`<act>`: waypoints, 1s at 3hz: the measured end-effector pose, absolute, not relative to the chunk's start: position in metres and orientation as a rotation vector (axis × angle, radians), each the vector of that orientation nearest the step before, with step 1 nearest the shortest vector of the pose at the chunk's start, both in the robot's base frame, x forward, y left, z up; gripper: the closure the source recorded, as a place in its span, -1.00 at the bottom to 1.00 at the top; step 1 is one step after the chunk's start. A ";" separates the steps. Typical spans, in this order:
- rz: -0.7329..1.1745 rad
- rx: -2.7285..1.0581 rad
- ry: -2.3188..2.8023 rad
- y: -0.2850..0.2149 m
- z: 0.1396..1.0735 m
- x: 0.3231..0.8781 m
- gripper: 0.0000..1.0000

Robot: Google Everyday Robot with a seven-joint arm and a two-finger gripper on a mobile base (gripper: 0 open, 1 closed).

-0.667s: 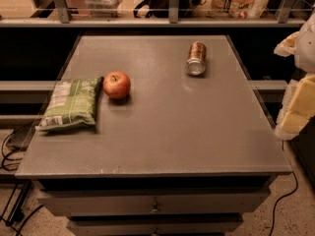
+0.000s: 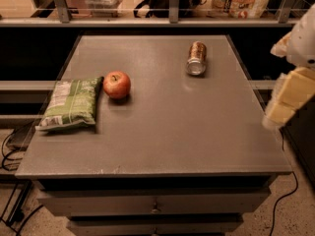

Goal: Place orange can upright

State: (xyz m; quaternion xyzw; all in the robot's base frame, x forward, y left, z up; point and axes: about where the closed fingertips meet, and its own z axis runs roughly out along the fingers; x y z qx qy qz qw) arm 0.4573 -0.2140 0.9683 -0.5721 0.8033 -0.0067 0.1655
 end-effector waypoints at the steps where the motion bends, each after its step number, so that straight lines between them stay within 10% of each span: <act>1: 0.084 -1.477 2.394 -0.212 0.952 0.489 -1.00; 3: 0.174 -1.232 2.479 -0.215 0.947 0.528 -1.00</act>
Offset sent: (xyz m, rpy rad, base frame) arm 0.1149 -0.0085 -0.0273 0.2871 0.0996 -0.4513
